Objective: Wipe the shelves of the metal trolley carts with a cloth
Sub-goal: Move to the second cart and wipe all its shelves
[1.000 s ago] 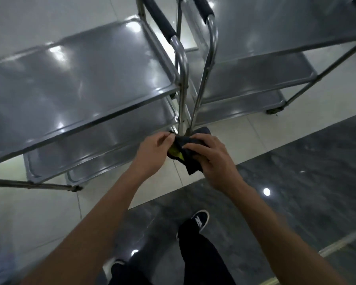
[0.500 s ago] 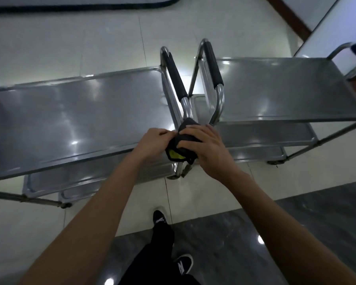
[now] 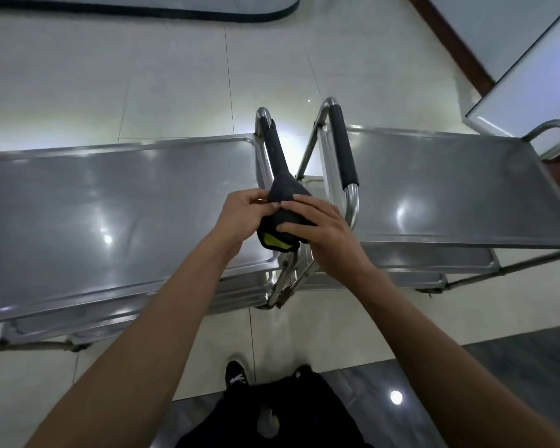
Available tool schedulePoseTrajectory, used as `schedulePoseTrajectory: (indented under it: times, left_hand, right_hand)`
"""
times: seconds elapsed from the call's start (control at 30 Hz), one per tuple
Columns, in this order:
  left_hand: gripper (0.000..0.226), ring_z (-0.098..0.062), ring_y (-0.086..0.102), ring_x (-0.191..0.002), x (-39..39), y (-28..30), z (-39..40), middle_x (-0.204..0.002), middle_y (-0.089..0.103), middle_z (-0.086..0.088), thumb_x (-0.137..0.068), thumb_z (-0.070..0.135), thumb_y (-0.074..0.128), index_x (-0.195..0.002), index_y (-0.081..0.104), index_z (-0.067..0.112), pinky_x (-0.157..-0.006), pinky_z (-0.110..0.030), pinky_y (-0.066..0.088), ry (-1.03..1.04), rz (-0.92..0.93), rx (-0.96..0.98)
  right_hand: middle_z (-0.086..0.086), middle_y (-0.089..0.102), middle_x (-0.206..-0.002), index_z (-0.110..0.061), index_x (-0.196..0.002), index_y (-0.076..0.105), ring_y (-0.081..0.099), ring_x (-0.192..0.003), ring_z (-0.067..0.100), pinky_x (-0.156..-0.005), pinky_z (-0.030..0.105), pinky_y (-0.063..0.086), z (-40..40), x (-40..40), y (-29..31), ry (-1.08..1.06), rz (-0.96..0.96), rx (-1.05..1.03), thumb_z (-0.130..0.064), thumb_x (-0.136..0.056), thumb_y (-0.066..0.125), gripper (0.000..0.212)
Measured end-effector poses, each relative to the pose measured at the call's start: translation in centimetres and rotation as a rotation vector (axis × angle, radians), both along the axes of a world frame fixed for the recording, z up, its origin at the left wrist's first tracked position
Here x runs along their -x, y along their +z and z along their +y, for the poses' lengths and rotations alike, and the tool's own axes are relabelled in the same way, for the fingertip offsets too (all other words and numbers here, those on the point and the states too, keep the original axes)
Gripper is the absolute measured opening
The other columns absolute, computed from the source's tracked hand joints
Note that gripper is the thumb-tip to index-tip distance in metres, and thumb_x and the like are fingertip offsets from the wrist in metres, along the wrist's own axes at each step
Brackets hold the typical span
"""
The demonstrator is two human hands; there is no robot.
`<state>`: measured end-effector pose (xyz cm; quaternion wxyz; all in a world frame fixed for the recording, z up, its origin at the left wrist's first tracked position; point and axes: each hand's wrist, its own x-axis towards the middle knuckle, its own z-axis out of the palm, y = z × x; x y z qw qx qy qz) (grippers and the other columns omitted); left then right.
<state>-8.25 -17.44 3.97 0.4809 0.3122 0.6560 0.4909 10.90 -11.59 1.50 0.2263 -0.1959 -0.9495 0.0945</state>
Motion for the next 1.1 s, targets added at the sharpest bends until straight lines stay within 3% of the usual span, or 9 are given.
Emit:
schedulePoseTrajectory:
  times: [0.2,0.33,0.4,0.47,0.57,0.63,0.8,1.0,1.1]
  left_hand:
    - [0.019,0.002,0.071,-0.076,-0.3,0.0,5.8,-0.091,0.076,0.008,-0.092,0.006,0.067,-0.101,0.072,0.021,-0.062,-0.008,0.050,0.138,0.030,-0.034]
    - [0.024,0.002,0.070,-0.078,-0.5,-0.1,8.8,-0.086,0.076,0.013,-0.091,0.002,0.066,-0.099,0.072,0.024,-0.064,-0.010,0.051,0.220,0.017,-0.015]
    - [0.025,-0.003,0.072,-0.082,-0.2,-0.3,9.8,-0.091,0.077,0.007,-0.090,0.000,0.067,-0.098,0.073,0.023,-0.067,-0.016,0.054,0.235,0.025,0.004]
    - [0.026,-0.005,0.072,-0.084,0.1,-0.5,10.4,-0.092,0.077,0.006,-0.091,-0.001,0.065,-0.098,0.072,0.023,-0.068,-0.017,0.054,0.246,0.032,0.012]
    - [0.023,0.000,0.071,-0.080,0.5,-0.7,10.7,-0.088,0.077,0.009,-0.092,-0.001,0.064,-0.100,0.071,0.019,-0.065,-0.011,0.052,0.281,0.015,0.010]
    - [0.021,0.000,0.071,-0.078,0.8,-1.0,10.6,-0.090,0.077,0.005,-0.093,-0.002,0.062,-0.103,0.070,0.014,-0.065,-0.011,0.052,0.304,0.006,0.006]
    - [0.021,-0.003,0.071,-0.074,1.1,-2.5,10.3,-0.097,0.075,-0.008,-0.092,-0.001,0.064,-0.110,0.070,0.005,-0.064,-0.015,0.053,0.428,-0.040,0.051]
    - [0.017,-0.006,0.073,-0.077,1.4,-4.5,11.2,-0.088,0.077,0.004,-0.087,0.006,0.071,-0.101,0.074,0.015,-0.063,-0.017,0.054,0.580,-0.118,0.082]
    - [0.014,-0.013,0.071,-0.088,1.3,-6.3,11.7,-0.092,0.075,0.006,-0.088,0.015,0.072,-0.100,0.070,0.021,-0.079,-0.027,0.057,0.570,0.113,0.222]
  right_hand:
    - [0.009,0.052,-0.147,-0.018,-0.125,0.068,0.048,-0.136,0.027,-0.106,0.049,0.046,6.1,0.0,-2.2,-0.047,0.121,-0.033,0.003,-0.086,0.067,0.044]
    - [-0.006,0.049,-0.149,-0.030,-0.145,0.048,0.050,-0.131,0.007,-0.108,0.037,0.046,9.1,-0.2,-3.0,-0.322,0.217,0.466,-0.016,-0.100,0.056,0.048]
    - [-0.013,0.057,-0.134,-0.042,-0.144,0.044,0.060,-0.108,-0.003,-0.097,0.034,0.052,10.8,0.2,-3.0,-0.376,0.229,0.702,-0.025,-0.103,0.052,0.046]
    - [-0.011,0.060,-0.130,-0.041,-0.146,0.042,0.062,-0.095,-0.004,-0.090,0.022,0.051,12.6,1.0,-2.8,-0.368,0.195,0.791,-0.030,-0.104,0.050,0.045]
    - [-0.005,0.061,-0.134,-0.033,-0.150,0.041,0.060,-0.114,0.008,-0.090,0.012,0.047,14.1,2.9,-2.6,-0.298,0.122,0.910,-0.032,-0.104,0.048,0.046]
    - [-0.006,0.064,-0.126,-0.029,-0.147,0.047,0.061,-0.111,0.011,-0.084,0.005,0.047,14.6,4.0,-2.8,-0.276,0.069,0.969,-0.030,-0.104,0.049,0.043]
    - [-0.004,0.071,-0.109,-0.017,-0.119,0.071,0.064,-0.100,0.010,-0.095,0.035,0.053,15.2,5.3,-3.6,-0.339,0.066,0.937,-0.019,-0.099,0.059,0.024]
    - [-0.008,0.072,-0.097,-0.019,-0.102,0.076,0.062,-0.090,0.007,-0.089,0.026,0.050,17.4,5.7,-3.0,-0.424,0.216,0.745,-0.018,-0.095,0.062,0.015]
    - [-0.002,0.070,-0.109,-0.017,-0.113,0.073,0.062,-0.099,0.013,-0.096,0.030,0.049,17.5,6.2,-3.6,-0.403,0.033,0.694,-0.018,-0.098,0.058,0.021]
